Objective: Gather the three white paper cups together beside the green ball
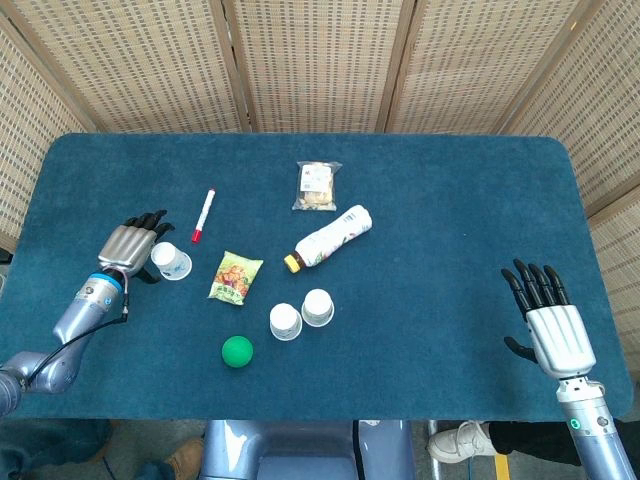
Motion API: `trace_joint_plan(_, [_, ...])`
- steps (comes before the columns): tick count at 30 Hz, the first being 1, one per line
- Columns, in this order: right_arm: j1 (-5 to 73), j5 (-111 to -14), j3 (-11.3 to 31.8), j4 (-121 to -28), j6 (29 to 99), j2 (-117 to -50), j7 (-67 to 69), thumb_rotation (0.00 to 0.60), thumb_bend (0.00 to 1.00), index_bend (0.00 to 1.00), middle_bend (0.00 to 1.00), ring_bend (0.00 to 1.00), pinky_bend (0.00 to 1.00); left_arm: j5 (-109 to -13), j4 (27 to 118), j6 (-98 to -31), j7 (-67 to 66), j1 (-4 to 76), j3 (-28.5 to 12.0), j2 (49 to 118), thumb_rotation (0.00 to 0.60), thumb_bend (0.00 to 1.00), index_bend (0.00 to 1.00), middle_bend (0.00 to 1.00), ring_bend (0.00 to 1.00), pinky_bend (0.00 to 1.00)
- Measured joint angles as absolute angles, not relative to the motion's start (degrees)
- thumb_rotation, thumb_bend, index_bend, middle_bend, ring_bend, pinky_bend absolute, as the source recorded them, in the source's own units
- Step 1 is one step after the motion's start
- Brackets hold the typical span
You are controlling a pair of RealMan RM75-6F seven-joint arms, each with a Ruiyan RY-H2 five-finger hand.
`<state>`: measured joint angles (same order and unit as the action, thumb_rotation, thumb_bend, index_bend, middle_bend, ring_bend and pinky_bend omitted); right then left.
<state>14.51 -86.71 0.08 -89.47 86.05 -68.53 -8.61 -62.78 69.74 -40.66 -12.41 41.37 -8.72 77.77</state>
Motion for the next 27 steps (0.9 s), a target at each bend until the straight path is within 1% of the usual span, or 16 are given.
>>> trace_joint_plan(2, [14.40,-86.77,0.23,-89.50,85.89,-68.58,-8.65,0.600,0.00,0.00,0.00,0.00,0.00,-62.85,68.85,-40.30,-12.11,41.72,-8.64,78.32,0.600,0.00,0.22,0.07,0.11,0.17])
trace_joint_plan(4, [14.28,-86.87,0.40,-89.50,85.77,-68.61,-8.70,0.600,0.00,0.00,0.00,0.00,0.00,-62.90,68.08,-39.89,-11.50,42.09,-8.63,78.92,0.600,0.00,0.26,0.11,0.15,0.21])
trace_joint_plan(6, [14.15,-86.98,0.57,-89.46,85.71,-68.68,-8.87,0.600,0.00,0.00,0.00,0.00,0.00,-62.99,67.46,-39.56,-10.90,42.41,-8.67,79.45,0.600,0.02,0.36,0.19,0.25,0.29])
trace_joint_plan(8, [14.04,-87.00,0.69,-89.42,85.61,-68.77,-8.99,0.600,0.00,0.00,0.00,0.00,0.00,-63.23,66.76,-39.61,-10.33,42.64,-8.76,80.12,0.600,0.06,0.44,0.26,0.31,0.33])
trace_joint_plan(12, [13.82,-86.74,1.10,-89.21,85.22,-68.92,-9.23,0.600,0.00,0.00,0.00,0.00,0.00,-63.51,65.17,-39.62,-9.61,43.04,-8.80,81.27,0.600,0.10,0.51,0.33,0.38,0.39])
trace_joint_plan(17, [13.52,-86.81,1.62,-89.19,85.22,-68.84,-8.94,0.600,0.00,0.00,0.00,0.00,0.00,-62.38,64.28,-39.50,-10.73,43.48,-8.70,81.95,0.600,0.10,0.54,0.35,0.39,0.41])
trace_joint_plan(20, [13.30,-87.02,1.90,-89.30,85.25,-68.66,-8.47,0.600,0.00,0.00,0.00,0.00,0.00,-62.69,65.27,-40.94,-10.51,43.35,-8.98,81.51,0.600,0.10,0.54,0.35,0.39,0.41])
trace_joint_plan(24, [13.00,-87.37,2.24,-89.68,85.41,-68.37,-8.06,0.600,0.00,0.00,0.00,0.00,0.00,-64.41,70.05,-42.90,-8.61,43.00,-9.74,79.10,0.600,0.10,0.53,0.35,0.39,0.41])
trace_joint_plan(27, [12.77,-87.79,2.43,-89.97,85.60,-68.16,-7.82,0.600,0.00,0.00,0.00,0.00,0.00,-65.91,75.45,-44.34,-7.48,42.98,-10.62,76.27,0.600,0.10,0.53,0.35,0.39,0.41])
